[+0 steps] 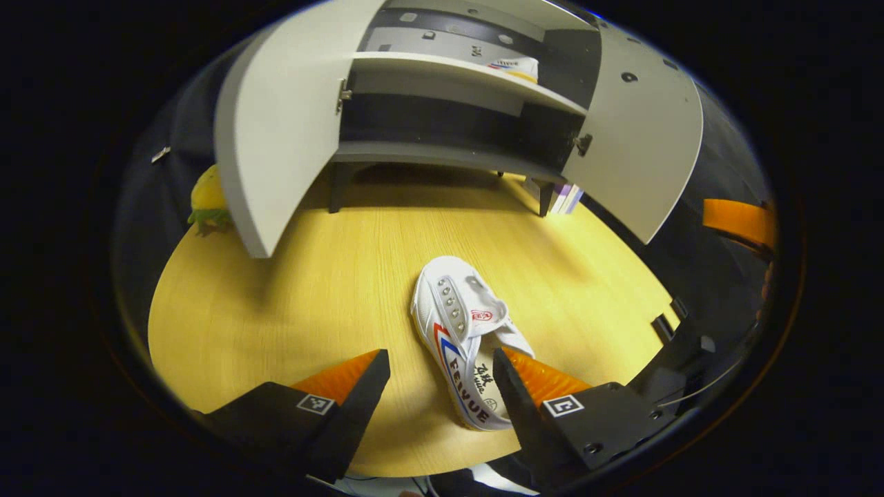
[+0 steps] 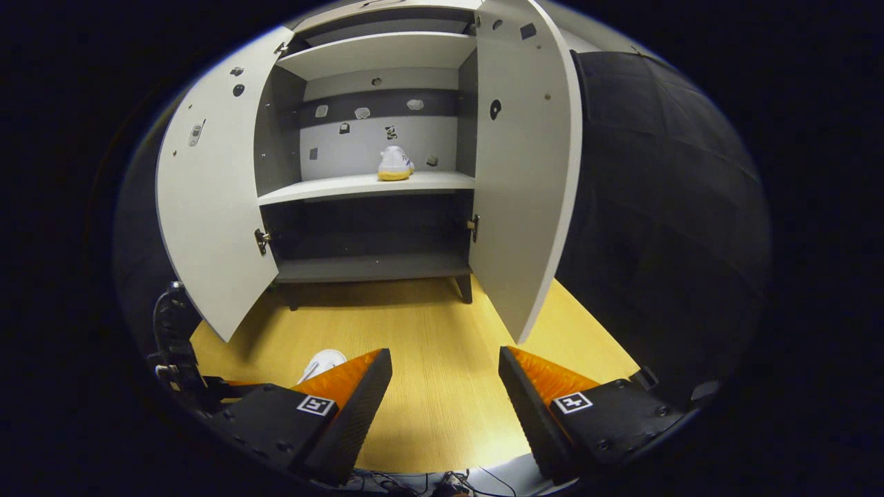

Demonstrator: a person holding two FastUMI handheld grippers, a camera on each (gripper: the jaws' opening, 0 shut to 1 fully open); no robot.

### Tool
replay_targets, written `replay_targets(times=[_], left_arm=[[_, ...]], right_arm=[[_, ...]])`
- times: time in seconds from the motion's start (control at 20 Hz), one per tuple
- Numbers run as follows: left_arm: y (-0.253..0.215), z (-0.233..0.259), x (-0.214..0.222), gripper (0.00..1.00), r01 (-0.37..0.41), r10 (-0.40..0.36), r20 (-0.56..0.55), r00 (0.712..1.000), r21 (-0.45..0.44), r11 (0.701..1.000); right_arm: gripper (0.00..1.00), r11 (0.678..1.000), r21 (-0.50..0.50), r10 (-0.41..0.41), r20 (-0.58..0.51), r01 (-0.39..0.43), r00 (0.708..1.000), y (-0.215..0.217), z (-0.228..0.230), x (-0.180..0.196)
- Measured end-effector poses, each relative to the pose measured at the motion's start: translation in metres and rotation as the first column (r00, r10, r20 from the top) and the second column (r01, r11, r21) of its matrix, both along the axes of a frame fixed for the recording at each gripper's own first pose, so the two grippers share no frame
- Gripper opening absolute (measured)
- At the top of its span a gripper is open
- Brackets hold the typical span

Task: Grab one shoe with the right hand and put it into the shoe cabinet, grab the other shoe with the left hand and put it into the shoe cabinet; then close the right door with the right hand and the left door with the left hand.

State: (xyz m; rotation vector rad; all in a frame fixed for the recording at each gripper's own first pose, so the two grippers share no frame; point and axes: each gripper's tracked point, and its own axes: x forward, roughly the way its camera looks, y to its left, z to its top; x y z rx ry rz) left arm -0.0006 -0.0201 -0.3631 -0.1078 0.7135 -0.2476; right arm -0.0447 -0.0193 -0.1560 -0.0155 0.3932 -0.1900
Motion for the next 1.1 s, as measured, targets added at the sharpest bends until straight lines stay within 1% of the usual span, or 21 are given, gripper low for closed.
replay_targets(times=[0.05, 0.15, 0.25, 0.35, 0.4, 0.5, 0.6, 0.65, 0.7, 0.75, 0.8, 0.85, 1.0, 1.1], left_arm=[[-0.004, -0.008, 0.006, 0.93, 0.018, -0.018, -0.008, 1.0, 0.029, 0.999], [-0.011, -0.02, 0.017, 0.83, 0.036, -0.034, -0.023, 0.999, 0.071, 0.997], [-0.016, -0.029, 0.028, 0.81, 0.041, -0.038, -0.035, 0.999, 0.117, 0.992], [-0.013, -0.036, 0.041, 0.7, 0.025, -0.02, -0.027, 0.999, 0.198, 0.98], [-0.013, -0.037, 0.046, 0.59, 0.024, -0.018, -0.027, 0.999, 0.227, 0.974], [-0.015, -0.035, 0.047, 0.48, -0.001, 0.008, -0.026, 1.0, 0.266, 0.964], [-0.012, -0.036, 0.049, 0.44, -0.033, 0.044, -0.034, 0.998, 0.285, 0.958], [-0.011, -0.037, 0.049, 0.4, -0.053, 0.07, -0.048, 0.996, 0.285, 0.957], [-0.008, -0.038, 0.051, 0.3, -0.079, 0.1, -0.058, 0.993, 0.291, 0.954], [-0.004, -0.041, 0.053, 0.26, -0.105, 0.131, -0.063, 0.989, 0.308, 0.945], [-0.001, -0.044, 0.053, 0.12, -0.124, 0.154, -0.07, 0.986, 0.319, 0.94], [0.001, -0.045, 0.054, 0.06, -0.129, 0.156, -0.066, 0.986, 0.305, 0.944], [0.007, -0.038, 0.053, 0.05, -0.146, 0.173, -0.083, 0.982, 0.262, 0.954], [0.01, -0.028, 0.056, 0.05, -0.162, 0.184, -0.071, 0.98, 0.248, 0.955]], right_arm=[[0.99, 1.0, -0.005, -0.003, -0.006, 0.003, 1.0, -0.003, -0.003, -0.004], [0.98, 1.0, -0.008, -0.001, -0.018, 0.001, 1.0, -0.007, -0.007, -0.009], [0.99, 1.0, -0.009, 0.004, -0.022, -0.004, 1.0, -0.011, -0.008, -0.011], [0.99, 1.0, -0.01, 0.013, -0.024, -0.013, 1.0, -0.016, -0.008, -0.013], [0.99, 1.0, -0.01, 0.02, -0.029, -0.021, 0.999, -0.016, -0.011, -0.014], [0.99, 0.999, -0.008, 0.035, -0.046, -0.036, 0.998, -0.021, -0.017, -0.012], [0.99, 0.999, 0.003, 0.048, -0.059, -0.048, 0.997, -0.024, -0.021, -0.009], [0.99, 0.998, 0.013, 0.055, -0.062, -0.055, 0.997, -0.025, -0.022, -0.006], [0.99, 0.998, 0.02, 0.065, -0.061, -0.064, 0.996, -0.026, -0.021, -0.004], [0.99, 0.997, 0.021, 0.078, -0.057, -0.077, 0.995, -0.026, -0.02, -0.001], [0.99, 0.996, 0.016, 0.093, -0.052, -0.093, 0.994, -0.025, -0.018, 0.002], [0.99, 0.994, 0.009, 0.111, -0.045, -0.111, 0.993, -0.024, -0.015, 0.005], [0.99, 0.986, -0.007, 0.168, -0.035, -0.168, 0.985, -0.02, -0.012, 0.011], [0.99, 0.979, -0.013, 0.201, -0.035, -0.201, 0.979, -0.016, -0.012, 0.014]])
